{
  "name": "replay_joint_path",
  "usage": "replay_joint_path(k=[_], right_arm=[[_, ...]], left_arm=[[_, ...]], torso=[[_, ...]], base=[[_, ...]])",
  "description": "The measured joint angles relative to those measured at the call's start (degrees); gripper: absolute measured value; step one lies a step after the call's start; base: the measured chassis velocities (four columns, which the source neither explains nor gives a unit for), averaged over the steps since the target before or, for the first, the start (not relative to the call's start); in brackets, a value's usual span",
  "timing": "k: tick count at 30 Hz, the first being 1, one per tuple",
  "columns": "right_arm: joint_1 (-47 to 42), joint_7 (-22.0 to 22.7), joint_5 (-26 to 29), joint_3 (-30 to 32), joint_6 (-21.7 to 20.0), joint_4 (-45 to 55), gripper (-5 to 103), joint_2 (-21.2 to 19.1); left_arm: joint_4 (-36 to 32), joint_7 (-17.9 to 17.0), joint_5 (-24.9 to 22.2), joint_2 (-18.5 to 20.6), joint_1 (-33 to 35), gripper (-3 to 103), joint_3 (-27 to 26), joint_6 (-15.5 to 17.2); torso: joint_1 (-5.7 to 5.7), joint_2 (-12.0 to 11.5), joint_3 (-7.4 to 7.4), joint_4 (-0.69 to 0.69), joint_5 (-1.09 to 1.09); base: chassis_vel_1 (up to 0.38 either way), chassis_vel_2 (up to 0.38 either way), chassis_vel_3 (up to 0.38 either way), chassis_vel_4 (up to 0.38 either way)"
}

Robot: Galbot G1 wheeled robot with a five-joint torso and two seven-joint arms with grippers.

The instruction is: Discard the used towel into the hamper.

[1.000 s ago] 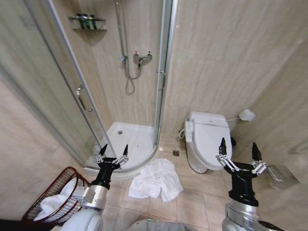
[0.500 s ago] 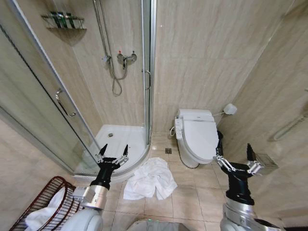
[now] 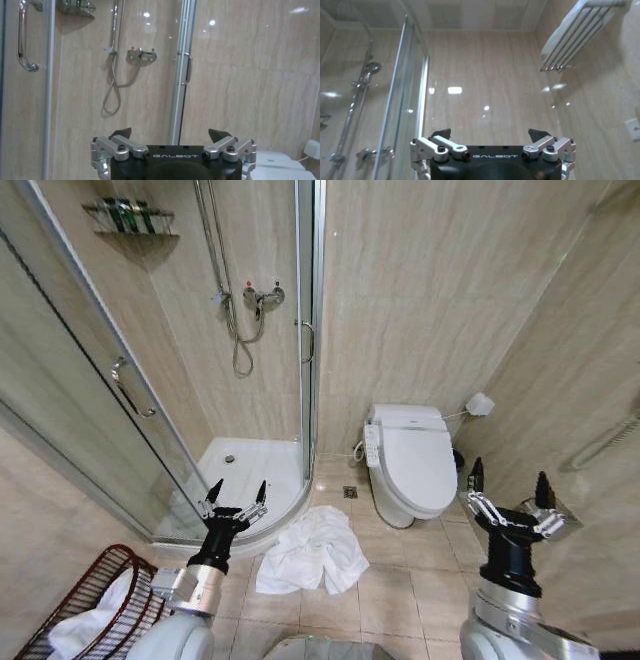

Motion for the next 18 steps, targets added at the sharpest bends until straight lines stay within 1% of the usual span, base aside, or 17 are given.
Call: replay_joint_path(k=[1,3,4,6,9,11,14,18], right_arm=[[0.05,-0.17,0.12,-0.24,-1.04,0.53,100,0.0],[0.18,-0.17,0.39,-0.3,-1.77,0.96,100,0.01],[0.48,0.0,0.82,-0.12,-2.96,1.72,100,-0.09],[0.54,0.1,0.82,-0.01,-3.12,1.79,100,-0.17],[0.84,1.74,1.08,0.35,-4.12,2.04,100,-1.31],[1.06,2.08,1.25,0.32,-4.43,2.12,100,-1.66],[2.12,2.61,1.33,0.3,-5.31,2.14,100,-2.22],[5.05,4.22,0.84,0.52,-6.02,1.39,100,-2.88]], left_arm=[[0.0,0.0,0.0,0.0,0.0,100,0.0,0.0],[0.0,0.0,0.0,0.0,0.0,100,0.0,0.0],[0.0,0.0,0.0,0.0,0.0,100,0.0,0.0],[0.0,0.0,0.0,0.0,0.0,100,0.0,0.0],[0.0,0.0,0.0,0.0,0.0,100,0.0,0.0],[0.0,0.0,0.0,0.0,0.0,100,0.0,0.0],[0.0,0.0,0.0,0.0,0.0,100,0.0,0.0],[0.0,0.0,0.0,0.0,0.0,100,0.0,0.0]], torso=[[-0.2,-0.46,-0.26,0.0,0.0],[-0.34,-0.77,-0.43,0.0,0.0],[-0.65,-1.46,-0.8,0.0,0.0],[-0.72,-1.61,-0.89,0.0,-0.01],[-1.36,-3.03,-1.67,0.0,0.0],[-1.52,-3.4,-1.87,0.0,0.0],[-1.85,-4.1,-2.26,0.0,0.0],[-2.53,-5.61,-3.08,0.0,0.0]], base=[[0.0,0.0,0.0,0.0],[0.0,0.0,0.0,0.0],[0.0,0.0,0.0,0.0],[0.0,0.0,0.0,0.0],[0.0,0.0,0.0,0.0],[0.0,0.0,0.0,0.0],[0.0,0.0,0.0,0.0],[0.0,0.0,0.0,0.0]])
